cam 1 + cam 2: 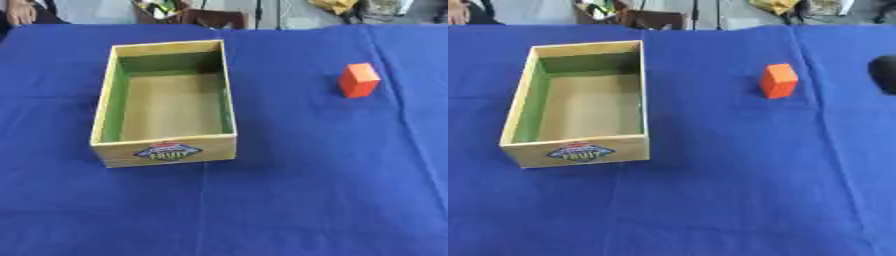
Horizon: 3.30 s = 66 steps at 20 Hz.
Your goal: Pick up objects on the table and place them in the box.
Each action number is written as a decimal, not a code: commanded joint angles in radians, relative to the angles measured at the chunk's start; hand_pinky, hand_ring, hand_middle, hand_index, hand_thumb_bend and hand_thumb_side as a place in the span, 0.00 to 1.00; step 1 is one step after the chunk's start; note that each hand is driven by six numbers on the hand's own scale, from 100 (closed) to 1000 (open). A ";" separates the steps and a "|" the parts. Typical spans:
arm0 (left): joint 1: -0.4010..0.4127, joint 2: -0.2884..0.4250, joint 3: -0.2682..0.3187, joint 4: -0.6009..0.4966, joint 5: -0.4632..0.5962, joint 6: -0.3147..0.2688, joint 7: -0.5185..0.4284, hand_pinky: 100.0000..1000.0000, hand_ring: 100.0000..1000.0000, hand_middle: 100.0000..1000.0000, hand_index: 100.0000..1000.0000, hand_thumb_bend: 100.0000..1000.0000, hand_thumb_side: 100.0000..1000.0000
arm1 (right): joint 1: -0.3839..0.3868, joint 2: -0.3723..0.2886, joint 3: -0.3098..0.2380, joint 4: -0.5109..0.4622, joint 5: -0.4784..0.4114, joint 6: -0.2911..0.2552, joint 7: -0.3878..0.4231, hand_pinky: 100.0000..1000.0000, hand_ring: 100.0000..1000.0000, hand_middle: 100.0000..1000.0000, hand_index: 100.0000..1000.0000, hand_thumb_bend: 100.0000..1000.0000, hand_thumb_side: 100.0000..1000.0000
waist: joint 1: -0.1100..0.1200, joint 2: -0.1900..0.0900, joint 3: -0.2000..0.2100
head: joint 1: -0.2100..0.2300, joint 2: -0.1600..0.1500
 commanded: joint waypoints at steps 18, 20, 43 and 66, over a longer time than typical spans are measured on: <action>0.007 0.037 -0.028 -0.019 0.005 -0.002 -0.035 0.18 0.32 0.38 0.60 0.00 0.96 | -0.236 -0.115 0.188 0.300 0.192 -0.137 0.384 0.82 0.92 0.93 1.00 0.46 0.77 | -0.014 -0.009 0.041 | -0.037 -0.019; 0.007 0.036 -0.029 -0.019 0.005 -0.002 -0.036 0.18 0.32 0.38 0.60 0.00 0.96 | -0.256 -0.103 0.198 0.329 0.198 -0.143 0.396 0.82 0.92 0.91 1.00 0.48 0.79 | -0.013 -0.007 0.043 | -0.038 -0.021; -0.027 0.009 -0.037 -0.019 -0.004 -0.009 -0.059 0.18 0.32 0.38 0.60 0.00 0.98 | -0.502 0.077 0.232 0.727 0.271 -0.098 0.433 0.84 0.92 0.87 1.00 0.46 0.81 | -0.030 0.085 0.105 | -0.117 -0.108; -0.031 -0.005 -0.040 -0.019 -0.016 -0.016 -0.077 0.18 0.32 0.39 0.60 0.00 0.99 | -0.496 0.030 0.188 0.771 0.365 -0.068 0.369 0.83 0.92 0.89 1.00 0.43 0.81 | -0.034 0.130 0.130 | -0.146 -0.140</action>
